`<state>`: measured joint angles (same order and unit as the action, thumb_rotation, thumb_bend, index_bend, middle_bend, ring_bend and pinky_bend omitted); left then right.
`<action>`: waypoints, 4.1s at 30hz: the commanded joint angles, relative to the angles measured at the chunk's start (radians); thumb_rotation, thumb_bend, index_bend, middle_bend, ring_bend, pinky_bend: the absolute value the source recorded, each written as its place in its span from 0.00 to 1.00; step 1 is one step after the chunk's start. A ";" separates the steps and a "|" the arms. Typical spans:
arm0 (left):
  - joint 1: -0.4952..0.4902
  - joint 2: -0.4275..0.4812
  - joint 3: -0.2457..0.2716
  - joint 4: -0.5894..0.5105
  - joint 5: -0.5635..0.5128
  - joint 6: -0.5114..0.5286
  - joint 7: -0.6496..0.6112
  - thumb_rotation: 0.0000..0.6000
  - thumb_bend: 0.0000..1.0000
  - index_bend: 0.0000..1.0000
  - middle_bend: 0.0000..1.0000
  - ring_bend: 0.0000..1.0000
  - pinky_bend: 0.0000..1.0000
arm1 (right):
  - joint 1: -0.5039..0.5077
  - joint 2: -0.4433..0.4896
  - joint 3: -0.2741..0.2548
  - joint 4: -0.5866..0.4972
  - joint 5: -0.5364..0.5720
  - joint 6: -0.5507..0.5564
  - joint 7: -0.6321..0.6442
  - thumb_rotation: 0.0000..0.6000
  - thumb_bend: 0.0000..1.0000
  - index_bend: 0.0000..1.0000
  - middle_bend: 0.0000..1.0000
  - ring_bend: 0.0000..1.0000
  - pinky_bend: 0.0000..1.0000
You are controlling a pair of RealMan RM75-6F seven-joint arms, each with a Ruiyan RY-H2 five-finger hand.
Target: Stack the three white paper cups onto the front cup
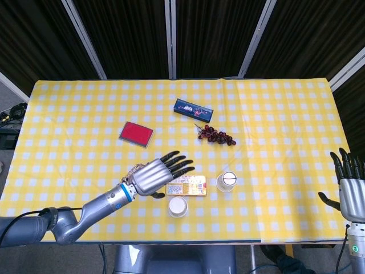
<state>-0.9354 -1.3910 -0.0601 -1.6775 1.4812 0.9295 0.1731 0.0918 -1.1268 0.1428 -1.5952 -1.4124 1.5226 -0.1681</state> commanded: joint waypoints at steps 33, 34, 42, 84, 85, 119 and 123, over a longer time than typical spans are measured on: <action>0.556 0.302 0.100 -0.201 -0.211 0.569 0.242 1.00 0.00 0.00 0.00 0.00 0.00 | 0.304 0.009 -0.070 0.028 -0.313 -0.341 0.308 1.00 0.00 0.07 0.13 0.13 0.24; 0.559 0.301 0.098 -0.199 -0.212 0.570 0.244 1.00 0.00 0.00 0.00 0.00 0.00 | 0.319 0.002 -0.067 0.035 -0.319 -0.352 0.311 1.00 0.00 0.09 0.15 0.15 0.26; 0.583 0.310 0.077 -0.200 -0.208 0.586 0.241 1.00 0.00 0.00 0.00 0.00 0.00 | 0.422 -0.036 -0.060 0.035 -0.322 -0.471 0.314 1.00 0.05 0.15 0.19 0.18 0.30; 0.612 0.308 0.026 -0.193 -0.175 0.497 0.261 1.00 0.00 0.00 0.00 0.00 0.00 | 0.519 -0.151 -0.085 0.068 -0.221 -0.556 0.090 1.00 0.28 0.37 0.43 0.45 0.52; 0.613 0.308 0.025 -0.193 -0.175 0.497 0.260 1.00 0.00 0.00 0.00 0.00 0.00 | 0.517 -0.136 -0.086 0.049 -0.231 -0.543 0.094 1.00 0.28 0.37 0.43 0.45 0.52; 0.640 0.336 0.006 -0.198 -0.140 0.475 0.213 1.00 0.00 0.00 0.00 0.00 0.00 | 0.629 -0.099 -0.053 -0.317 -0.369 -0.619 -0.200 1.00 0.28 0.35 0.43 0.45 0.52; 0.642 0.338 0.004 -0.197 -0.138 0.473 0.209 1.00 0.00 0.00 0.00 0.00 0.00 | 0.650 -0.119 -0.038 -0.307 -0.362 -0.644 -0.260 1.00 0.28 0.35 0.43 0.45 0.52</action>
<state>-0.2933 -1.0533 -0.0563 -1.8748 1.3430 1.4027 0.3819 0.7292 -1.2331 0.0951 -1.9076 -1.7806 0.8929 -0.4038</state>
